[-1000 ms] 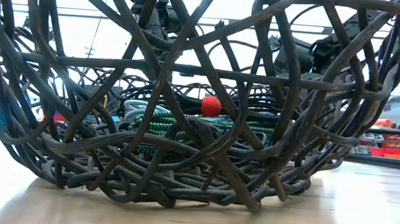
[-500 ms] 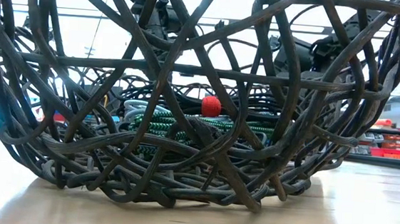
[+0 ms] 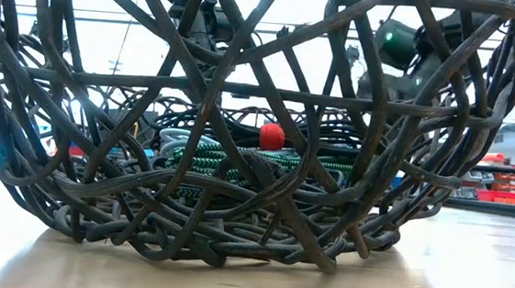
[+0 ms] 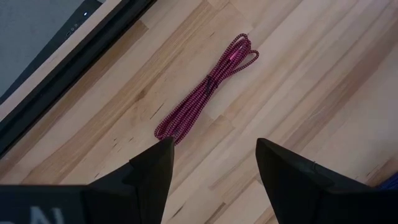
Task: Pick and place USB-C Cables
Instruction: Put the purple charger cable into the wire basket
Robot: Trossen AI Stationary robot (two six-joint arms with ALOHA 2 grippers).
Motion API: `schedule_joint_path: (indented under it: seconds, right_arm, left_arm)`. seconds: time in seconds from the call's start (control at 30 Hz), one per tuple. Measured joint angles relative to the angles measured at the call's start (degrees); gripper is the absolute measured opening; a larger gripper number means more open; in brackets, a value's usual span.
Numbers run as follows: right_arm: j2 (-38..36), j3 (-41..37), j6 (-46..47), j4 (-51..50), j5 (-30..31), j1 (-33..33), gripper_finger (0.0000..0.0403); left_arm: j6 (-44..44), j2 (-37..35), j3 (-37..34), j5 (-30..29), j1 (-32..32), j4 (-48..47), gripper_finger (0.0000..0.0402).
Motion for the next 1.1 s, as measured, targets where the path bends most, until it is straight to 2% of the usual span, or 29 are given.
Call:
schedule_joint_path:
  seconds: [0.23, 0.43, 0.7, 0.93, 1.1]
  right_arm:
    - [-11.73, 2.41, 3.65, -1.08, -0.53, -0.11, 0.0008]
    - [-14.46, 11.84, 2.68, -4.83, -1.86, 4.98, 0.0008]
    - [-7.54, 23.21, -0.25, -10.24, -3.83, 13.51, 0.0008]
    - [3.29, 24.24, -2.35, -13.84, -5.79, 18.59, 0.0008]
    - [12.07, 24.24, -3.0, -12.45, -5.75, 20.93, 0.0008]
  left_arm:
    - [0.0, 0.0, 0.0, -0.01, -0.01, 0.02, 0.0233]
    - [0.0, 0.0, 0.0, -0.01, 0.0, 0.08, 0.0233]
    - [0.28, 0.0, 0.0, 0.0, -0.01, 0.17, 0.0233]
    - [0.51, 0.0, 0.0, 0.01, 0.0, 0.22, 0.0233]
    - [0.55, 0.0, 0.0, 0.01, -0.02, 0.22, 0.0233]
